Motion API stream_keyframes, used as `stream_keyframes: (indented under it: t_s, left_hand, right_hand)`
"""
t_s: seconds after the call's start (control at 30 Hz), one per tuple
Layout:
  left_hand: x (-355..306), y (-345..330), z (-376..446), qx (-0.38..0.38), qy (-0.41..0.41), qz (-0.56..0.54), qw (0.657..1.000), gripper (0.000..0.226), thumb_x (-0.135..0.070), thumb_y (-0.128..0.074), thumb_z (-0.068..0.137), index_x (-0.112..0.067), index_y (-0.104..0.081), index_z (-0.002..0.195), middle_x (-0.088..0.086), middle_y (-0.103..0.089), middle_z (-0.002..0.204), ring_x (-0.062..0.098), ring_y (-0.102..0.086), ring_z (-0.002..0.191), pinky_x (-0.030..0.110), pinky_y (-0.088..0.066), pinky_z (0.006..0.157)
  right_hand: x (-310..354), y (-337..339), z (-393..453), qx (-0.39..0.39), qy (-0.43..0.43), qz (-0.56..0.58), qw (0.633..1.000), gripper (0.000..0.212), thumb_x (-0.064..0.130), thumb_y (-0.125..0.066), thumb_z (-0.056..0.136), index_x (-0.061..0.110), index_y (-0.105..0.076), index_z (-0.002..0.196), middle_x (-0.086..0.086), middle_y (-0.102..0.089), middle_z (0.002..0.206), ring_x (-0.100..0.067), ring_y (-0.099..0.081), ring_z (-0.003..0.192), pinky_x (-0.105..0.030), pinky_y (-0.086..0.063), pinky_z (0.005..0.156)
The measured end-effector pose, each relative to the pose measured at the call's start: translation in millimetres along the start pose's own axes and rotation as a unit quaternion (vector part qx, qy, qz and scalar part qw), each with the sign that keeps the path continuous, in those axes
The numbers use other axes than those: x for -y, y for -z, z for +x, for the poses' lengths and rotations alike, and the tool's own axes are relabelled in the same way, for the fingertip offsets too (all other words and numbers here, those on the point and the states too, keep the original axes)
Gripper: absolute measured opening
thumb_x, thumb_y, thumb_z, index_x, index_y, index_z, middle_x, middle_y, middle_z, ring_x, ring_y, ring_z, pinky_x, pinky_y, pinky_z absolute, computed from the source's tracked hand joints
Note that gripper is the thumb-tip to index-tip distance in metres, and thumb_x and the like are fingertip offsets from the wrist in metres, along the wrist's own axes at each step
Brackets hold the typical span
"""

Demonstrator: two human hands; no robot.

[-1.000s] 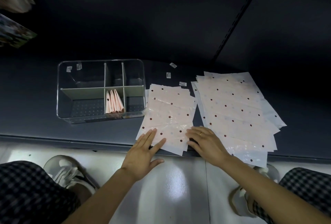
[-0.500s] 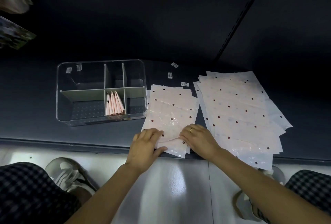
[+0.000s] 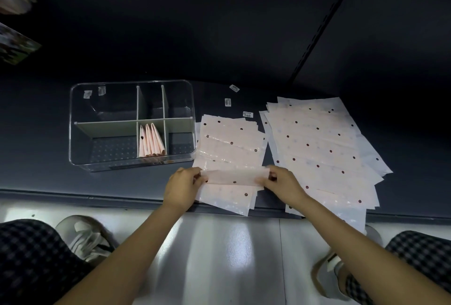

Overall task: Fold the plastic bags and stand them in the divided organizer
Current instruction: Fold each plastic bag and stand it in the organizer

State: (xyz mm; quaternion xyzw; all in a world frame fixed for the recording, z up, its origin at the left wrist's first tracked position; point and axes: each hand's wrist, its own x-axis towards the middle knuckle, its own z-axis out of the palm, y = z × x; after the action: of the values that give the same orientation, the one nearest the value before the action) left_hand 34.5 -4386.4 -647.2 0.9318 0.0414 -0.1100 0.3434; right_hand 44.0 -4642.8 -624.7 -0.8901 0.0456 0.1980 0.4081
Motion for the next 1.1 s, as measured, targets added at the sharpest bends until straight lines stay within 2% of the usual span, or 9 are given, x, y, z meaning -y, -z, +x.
stream_keyframes:
  t_s: [0.17,0.23,0.3,0.43,0.57,0.67,0.83,1.0,1.1]
  left_hand:
    - [-11,-3,3,-0.014,0.026,0.003,1.0,0.026,-0.024,-0.058,0.093,-0.015,-0.049,0.07,0.0,-0.05,0.064,0.027,-0.052,0.075,0.031,-0.034,0.055]
    - [-22,-3,-2,-0.059,0.013,0.036,0.998,0.016,-0.024,-0.056,0.094,-0.01,-0.062,0.1,0.007,-0.064,0.085,0.028,-0.057,0.089,0.035,-0.047,0.064]
    - [-34,-8,-10,-0.109,-0.031,0.061,0.992,0.038,-0.02,-0.058,0.092,-0.009,-0.054,0.129,0.012,-0.063,0.109,0.03,-0.054,0.101,0.041,-0.049,0.079]
    - [-51,-28,-27,-0.143,-0.194,0.161,0.957,0.05,-0.02,-0.069,0.082,-0.007,-0.056,0.129,0.017,-0.054,0.131,0.037,-0.053,0.118,0.049,-0.044,0.098]
    - [-46,-35,-24,-0.062,-0.227,0.28,0.931,0.06,-0.038,-0.051,0.093,-0.009,-0.038,0.143,0.014,-0.025,0.154,0.03,-0.019,0.143,0.051,-0.015,0.115]
    - [-29,-45,-17,0.059,-0.237,0.316,0.917,0.07,-0.052,-0.021,0.099,-0.012,0.011,0.146,0.007,0.015,0.157,0.021,0.024,0.139,0.038,0.014,0.116]
    - [-13,-49,-10,0.113,-0.238,0.339,0.903,0.078,-0.062,-0.01,0.093,-0.013,0.022,0.144,0.006,0.029,0.152,0.018,0.029,0.139,0.033,0.015,0.116]
    - [-13,-50,-10,0.114,-0.232,0.336,0.906,0.077,-0.067,-0.005,0.087,-0.023,0.025,0.143,0.009,0.034,0.148,0.024,0.028,0.14,0.037,0.01,0.118]
    - [-15,-50,-10,0.116,-0.235,0.341,0.903,0.072,-0.066,-0.005,0.088,-0.028,0.026,0.142,0.011,0.036,0.146,0.026,0.028,0.14,0.038,0.011,0.118]
  right_hand:
    - [3,-9,12,-0.065,-0.099,-0.005,0.993,0.025,0.025,-0.065,0.087,0.008,-0.051,0.075,-0.014,-0.066,0.081,-0.021,-0.052,0.076,-0.026,-0.036,0.065]
    - [3,-12,15,-0.077,-0.111,-0.019,0.991,0.026,0.022,-0.065,0.087,0.01,-0.048,0.072,-0.021,-0.067,0.087,-0.021,-0.051,0.074,-0.026,-0.035,0.065]
    - [2,-12,15,-0.083,-0.116,-0.026,0.989,0.031,0.021,-0.065,0.086,0.012,-0.043,0.066,-0.021,-0.064,0.08,-0.021,-0.051,0.073,-0.026,-0.034,0.063]
    - [2,-14,14,-0.088,-0.114,-0.031,0.989,0.036,0.021,-0.064,0.086,0.016,-0.039,0.061,-0.005,-0.055,0.068,-0.02,-0.048,0.069,-0.026,-0.033,0.063]
    - [2,-16,13,-0.094,-0.111,-0.04,0.989,0.038,0.02,-0.064,0.086,0.018,-0.038,0.059,0.004,-0.046,0.056,-0.017,-0.044,0.064,-0.026,-0.033,0.057]
    - [1,-17,12,-0.1,-0.109,-0.043,0.988,0.037,0.021,-0.064,0.086,0.02,-0.038,0.059,0.005,-0.047,0.057,-0.016,-0.045,0.064,-0.025,-0.034,0.056]
    - [1,-22,6,-0.119,-0.106,-0.024,0.987,0.033,0.021,-0.061,0.087,0.019,-0.04,0.062,0.004,-0.048,0.06,-0.017,-0.047,0.066,-0.026,-0.035,0.057]
    - [1,-29,-5,-0.17,-0.104,-0.095,0.975,0.008,0.014,-0.058,0.086,0.008,-0.056,0.091,-0.005,-0.056,0.092,-0.024,-0.052,0.094,-0.032,-0.043,0.076]
    - [10,-39,-10,-0.247,0.021,-0.138,0.959,0.029,0.013,-0.056,0.089,0.005,-0.053,0.117,-0.012,-0.053,0.119,-0.028,-0.049,0.111,-0.032,-0.041,0.093]
